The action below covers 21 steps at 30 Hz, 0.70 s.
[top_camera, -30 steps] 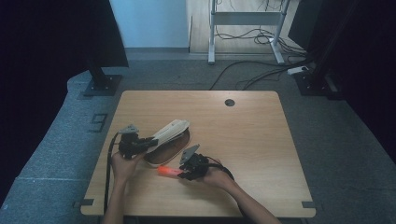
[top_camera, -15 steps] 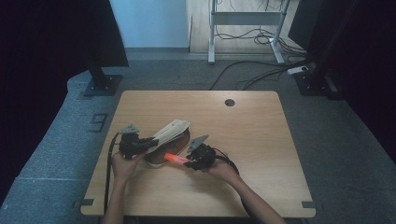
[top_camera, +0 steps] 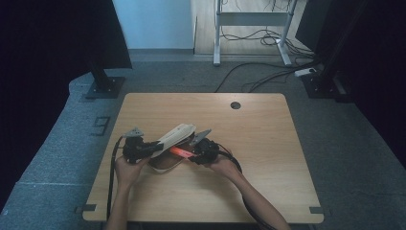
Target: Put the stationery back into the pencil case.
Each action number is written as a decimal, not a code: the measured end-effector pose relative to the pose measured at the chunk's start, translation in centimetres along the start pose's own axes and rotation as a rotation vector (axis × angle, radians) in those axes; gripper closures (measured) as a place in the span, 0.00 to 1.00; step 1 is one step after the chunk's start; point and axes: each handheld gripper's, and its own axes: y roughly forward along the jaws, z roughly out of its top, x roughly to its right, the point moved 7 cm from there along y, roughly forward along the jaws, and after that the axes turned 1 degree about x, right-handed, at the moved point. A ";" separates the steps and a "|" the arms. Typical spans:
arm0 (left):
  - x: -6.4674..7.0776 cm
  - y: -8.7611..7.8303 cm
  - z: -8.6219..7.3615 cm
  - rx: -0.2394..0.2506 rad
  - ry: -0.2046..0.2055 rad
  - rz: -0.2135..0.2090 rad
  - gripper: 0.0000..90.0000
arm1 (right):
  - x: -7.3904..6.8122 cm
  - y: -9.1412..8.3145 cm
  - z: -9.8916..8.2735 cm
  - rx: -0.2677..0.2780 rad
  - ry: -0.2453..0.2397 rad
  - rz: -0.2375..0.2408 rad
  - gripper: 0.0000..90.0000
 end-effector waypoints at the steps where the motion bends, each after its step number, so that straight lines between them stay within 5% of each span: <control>1: 0.0 0.0 0.0 0.000 0.001 0.001 0.84 | 0.1 0.1 0.1 -0.003 0.001 -0.002 0.72; 21: 0.7 0.4 0.1 -0.004 0.012 -0.025 0.84 | 1.0 2.7 2.4 -0.006 0.011 -0.035 0.72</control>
